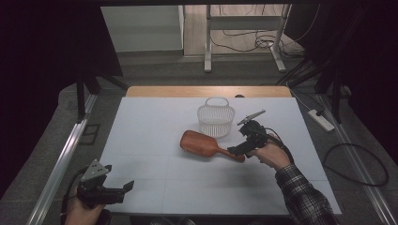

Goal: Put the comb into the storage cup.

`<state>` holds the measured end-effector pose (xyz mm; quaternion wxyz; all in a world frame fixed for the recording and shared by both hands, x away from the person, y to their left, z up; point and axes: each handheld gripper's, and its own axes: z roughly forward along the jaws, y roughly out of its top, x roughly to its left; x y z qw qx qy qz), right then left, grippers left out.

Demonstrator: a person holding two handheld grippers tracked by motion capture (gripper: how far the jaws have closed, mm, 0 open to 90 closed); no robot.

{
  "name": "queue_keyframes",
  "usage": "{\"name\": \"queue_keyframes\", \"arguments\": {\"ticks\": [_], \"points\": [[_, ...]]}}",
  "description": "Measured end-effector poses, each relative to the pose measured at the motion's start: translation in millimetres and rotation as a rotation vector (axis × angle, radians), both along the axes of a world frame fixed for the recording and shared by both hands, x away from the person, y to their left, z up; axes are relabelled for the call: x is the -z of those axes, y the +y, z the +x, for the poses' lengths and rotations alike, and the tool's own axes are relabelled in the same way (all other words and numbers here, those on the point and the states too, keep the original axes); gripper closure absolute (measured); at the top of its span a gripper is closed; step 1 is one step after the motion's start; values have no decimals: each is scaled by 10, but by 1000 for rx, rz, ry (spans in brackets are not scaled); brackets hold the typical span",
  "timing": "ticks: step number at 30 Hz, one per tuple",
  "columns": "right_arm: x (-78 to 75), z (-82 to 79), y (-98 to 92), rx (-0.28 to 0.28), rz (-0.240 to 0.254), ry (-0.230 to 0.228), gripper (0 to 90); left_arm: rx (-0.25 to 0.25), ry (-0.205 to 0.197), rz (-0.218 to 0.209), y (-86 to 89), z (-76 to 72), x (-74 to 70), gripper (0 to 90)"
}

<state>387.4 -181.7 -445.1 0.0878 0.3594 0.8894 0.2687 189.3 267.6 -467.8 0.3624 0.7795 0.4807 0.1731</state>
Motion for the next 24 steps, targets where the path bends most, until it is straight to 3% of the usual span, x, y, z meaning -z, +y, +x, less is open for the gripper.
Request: {"name": "queue_keyframes", "arguments": {"ticks": [24], "points": [[67,281,308,-3,-81,47,0,-1,3,-5,7,3,1,19]]}}
